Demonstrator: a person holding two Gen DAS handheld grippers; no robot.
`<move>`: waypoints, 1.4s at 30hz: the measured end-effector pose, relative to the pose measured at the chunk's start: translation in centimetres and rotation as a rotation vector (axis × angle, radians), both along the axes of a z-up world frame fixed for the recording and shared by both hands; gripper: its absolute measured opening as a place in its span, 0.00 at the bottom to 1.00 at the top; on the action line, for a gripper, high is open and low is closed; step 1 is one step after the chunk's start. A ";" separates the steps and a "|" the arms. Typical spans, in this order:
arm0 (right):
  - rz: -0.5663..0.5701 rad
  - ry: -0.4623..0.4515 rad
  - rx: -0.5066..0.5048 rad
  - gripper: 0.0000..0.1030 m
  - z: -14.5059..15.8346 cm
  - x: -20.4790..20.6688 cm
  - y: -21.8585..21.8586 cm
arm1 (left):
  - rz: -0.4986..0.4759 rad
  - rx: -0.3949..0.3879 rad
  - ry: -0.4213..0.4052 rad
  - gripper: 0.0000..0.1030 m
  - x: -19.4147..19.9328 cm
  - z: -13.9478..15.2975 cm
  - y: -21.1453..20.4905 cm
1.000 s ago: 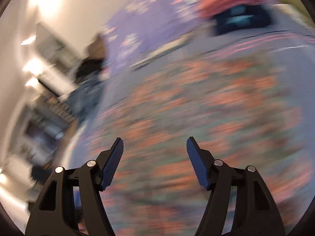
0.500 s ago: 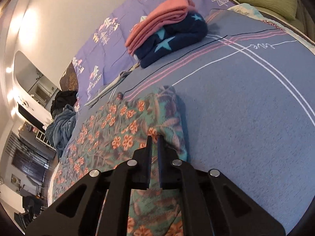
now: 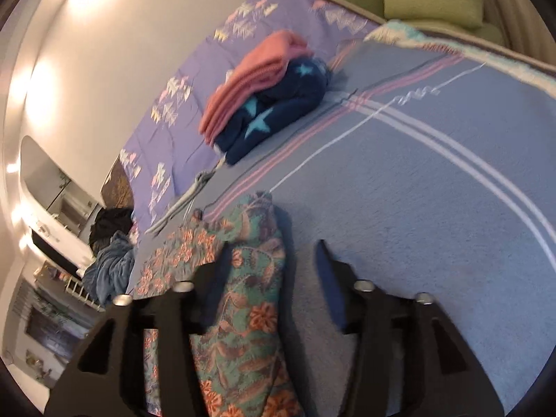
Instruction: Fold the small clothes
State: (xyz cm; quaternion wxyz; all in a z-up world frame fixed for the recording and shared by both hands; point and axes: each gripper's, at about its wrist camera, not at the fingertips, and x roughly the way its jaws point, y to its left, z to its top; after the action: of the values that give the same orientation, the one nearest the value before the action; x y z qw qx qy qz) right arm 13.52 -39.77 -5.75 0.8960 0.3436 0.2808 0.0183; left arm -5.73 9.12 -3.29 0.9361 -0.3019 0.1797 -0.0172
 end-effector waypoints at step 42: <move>0.299 -0.080 0.002 0.72 -4.0 -36.5 -0.1 | -0.267 0.096 0.127 0.94 -16.7 -4.8 2.6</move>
State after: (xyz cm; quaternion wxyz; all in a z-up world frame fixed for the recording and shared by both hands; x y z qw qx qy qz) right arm -22.96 -39.84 -9.71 0.8933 0.2979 0.2930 0.1654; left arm -22.39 11.71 -8.10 0.9256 -0.2307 0.2777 -0.1138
